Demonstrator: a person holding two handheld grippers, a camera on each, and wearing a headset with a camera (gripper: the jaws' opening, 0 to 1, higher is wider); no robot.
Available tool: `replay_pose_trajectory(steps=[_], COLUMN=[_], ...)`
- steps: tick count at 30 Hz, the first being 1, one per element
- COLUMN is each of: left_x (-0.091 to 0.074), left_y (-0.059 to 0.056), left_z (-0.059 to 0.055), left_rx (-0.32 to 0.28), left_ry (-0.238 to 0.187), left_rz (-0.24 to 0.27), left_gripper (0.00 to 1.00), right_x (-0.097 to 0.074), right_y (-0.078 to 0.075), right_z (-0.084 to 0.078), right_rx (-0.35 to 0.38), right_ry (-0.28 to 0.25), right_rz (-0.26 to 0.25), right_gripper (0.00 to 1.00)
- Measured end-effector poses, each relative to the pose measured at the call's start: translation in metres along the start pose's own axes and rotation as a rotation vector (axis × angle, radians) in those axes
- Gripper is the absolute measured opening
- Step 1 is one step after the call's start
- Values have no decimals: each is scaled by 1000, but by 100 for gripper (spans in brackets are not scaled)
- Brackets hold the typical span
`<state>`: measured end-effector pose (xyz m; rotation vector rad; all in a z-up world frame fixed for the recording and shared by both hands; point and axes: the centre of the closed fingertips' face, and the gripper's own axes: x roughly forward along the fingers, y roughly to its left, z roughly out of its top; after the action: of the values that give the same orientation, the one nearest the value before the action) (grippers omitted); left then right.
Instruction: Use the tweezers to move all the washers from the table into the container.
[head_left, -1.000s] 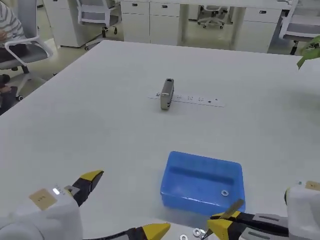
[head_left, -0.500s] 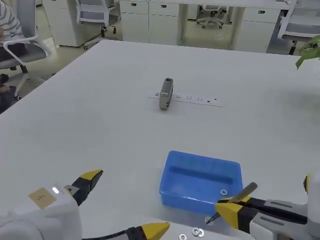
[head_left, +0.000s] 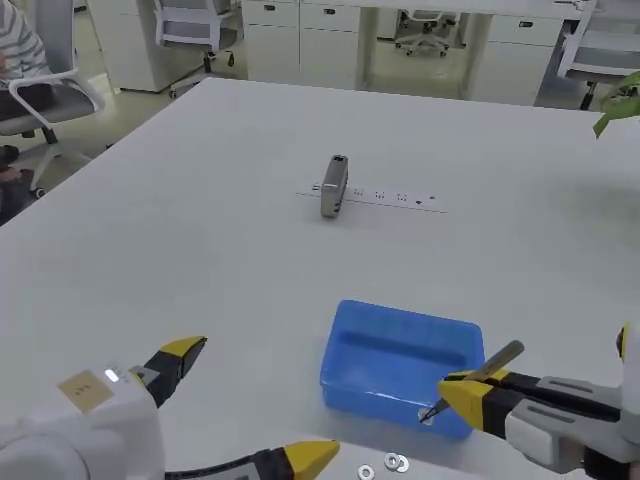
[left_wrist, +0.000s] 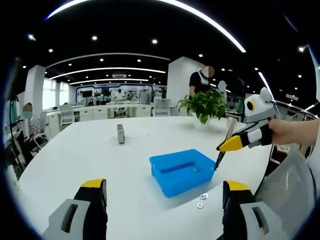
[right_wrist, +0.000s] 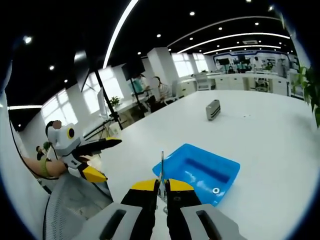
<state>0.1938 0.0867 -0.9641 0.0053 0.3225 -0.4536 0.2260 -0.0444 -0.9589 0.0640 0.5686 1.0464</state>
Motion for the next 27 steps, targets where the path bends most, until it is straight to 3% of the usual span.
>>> replay_pose_trajectory(steps=[13, 27], left_x=[0, 0], left_y=[-2, 1], left_z=[2, 1], left_rx=[-10, -6], left_ry=[-10, -7], left_rz=[-10, -2], left_gripper=[99, 99], right_x=[9, 22], right_y=[-7, -31], right_z=[9, 14], right_rx=[0, -31], right_ry=[-7, 4], right_rz=[-4, -46], right_gripper=[3, 3])
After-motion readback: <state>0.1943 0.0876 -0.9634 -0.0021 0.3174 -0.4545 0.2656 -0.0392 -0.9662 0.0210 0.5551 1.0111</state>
